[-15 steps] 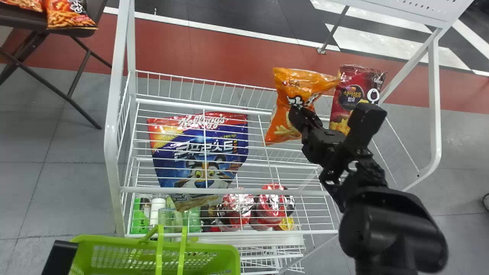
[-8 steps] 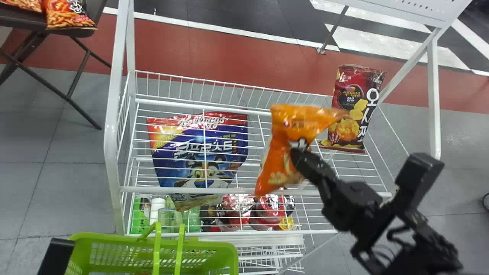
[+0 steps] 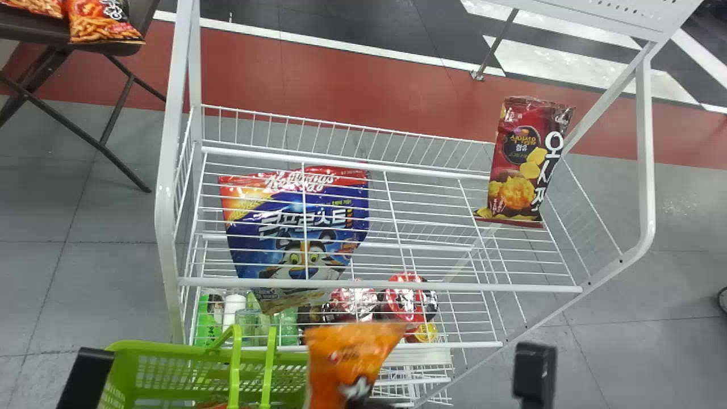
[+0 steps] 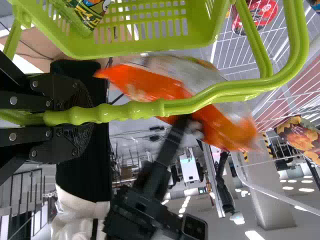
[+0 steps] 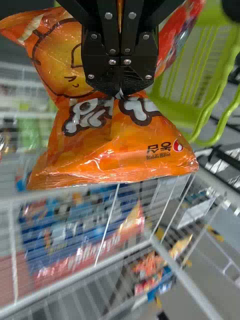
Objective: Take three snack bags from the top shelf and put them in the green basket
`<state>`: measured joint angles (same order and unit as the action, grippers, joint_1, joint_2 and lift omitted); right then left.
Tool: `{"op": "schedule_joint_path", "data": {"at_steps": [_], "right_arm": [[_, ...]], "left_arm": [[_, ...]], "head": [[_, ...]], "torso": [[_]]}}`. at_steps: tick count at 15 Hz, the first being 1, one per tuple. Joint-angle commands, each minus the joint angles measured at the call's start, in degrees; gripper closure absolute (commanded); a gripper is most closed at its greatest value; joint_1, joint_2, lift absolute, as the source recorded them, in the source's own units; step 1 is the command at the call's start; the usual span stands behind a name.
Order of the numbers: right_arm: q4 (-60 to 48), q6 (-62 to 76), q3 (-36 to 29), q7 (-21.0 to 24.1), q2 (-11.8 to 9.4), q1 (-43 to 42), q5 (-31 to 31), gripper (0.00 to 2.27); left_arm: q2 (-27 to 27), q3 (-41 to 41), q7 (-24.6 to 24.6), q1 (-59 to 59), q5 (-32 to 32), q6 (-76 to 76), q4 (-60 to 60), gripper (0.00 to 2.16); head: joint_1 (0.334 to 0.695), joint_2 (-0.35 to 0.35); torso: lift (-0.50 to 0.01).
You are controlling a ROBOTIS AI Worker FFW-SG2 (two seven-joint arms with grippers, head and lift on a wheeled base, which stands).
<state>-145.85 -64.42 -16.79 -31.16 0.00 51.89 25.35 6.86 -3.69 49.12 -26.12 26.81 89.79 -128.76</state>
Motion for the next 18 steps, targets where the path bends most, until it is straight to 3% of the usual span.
{"op": "schedule_joint_path", "data": {"at_steps": [1, 6, 9, 14, 15, 16, 17, 18], "right_arm": [[3.3, -5.0, 3.2, 0.0, 0.1, 0.2, 0.3, 2.24], [7.2, -8.7, 8.7, 1.5, 0.1, -3.6, -1.2, 2.24], [9.0, 1.9, 10.3, 3.2, 0.1, -5.5, -0.7, 2.24], [13.0, -0.6, 11.2, 2.0, 0.1, -9.1, 1.1, 2.15], [13.0, -2.3, 11.8, 0.0, 0.1, -8.7, 0.4, 2.00], [12.7, -2.2, 11.8, -1.7, 0.1, -7.7, 0.0, 1.36], [11.6, -2.0, 11.1, -1.9, 0.1, -6.6, -0.1, 0.35], [10.6, -1.3, 9.8, -2.0, 0.1, -5.7, 0.0, 0.00]], "left_arm": [[0.1, -0.2, 0.0, 0.0, 0.1, 0.2, -0.2, 1.55], [0.1, -1.1, -0.2, 0.3, 0.0, 0.2, -0.4, 1.55], [0.3, -1.5, -0.2, 0.5, 0.0, 0.2, -0.5, 1.55], [0.4, -1.4, -0.2, 0.4, 0.2, 0.2, -0.5, 1.55], [0.4, -1.4, -0.2, 0.4, 0.2, 0.2, -0.5, 1.55], [0.4, -1.3, -0.2, 0.4, 0.2, 0.2, -0.5, 1.55], [0.4, -1.3, -0.2, 0.5, 0.2, 0.2, -0.4, 1.55], [0.4, -1.3, -0.2, 0.5, 0.2, 0.2, -0.4, 1.55]], "head": [[0.695, -0.350], [0.695, -0.350], [0.695, -0.350], [0.695, -0.332], [0.695, -0.319], [0.695, -0.296], [0.695, -0.284], [0.695, -0.275]], "torso": [[-0.028], [-0.028], [-0.028], [-0.028], [-0.028], [-0.028], [-0.028], [-0.028]]}}
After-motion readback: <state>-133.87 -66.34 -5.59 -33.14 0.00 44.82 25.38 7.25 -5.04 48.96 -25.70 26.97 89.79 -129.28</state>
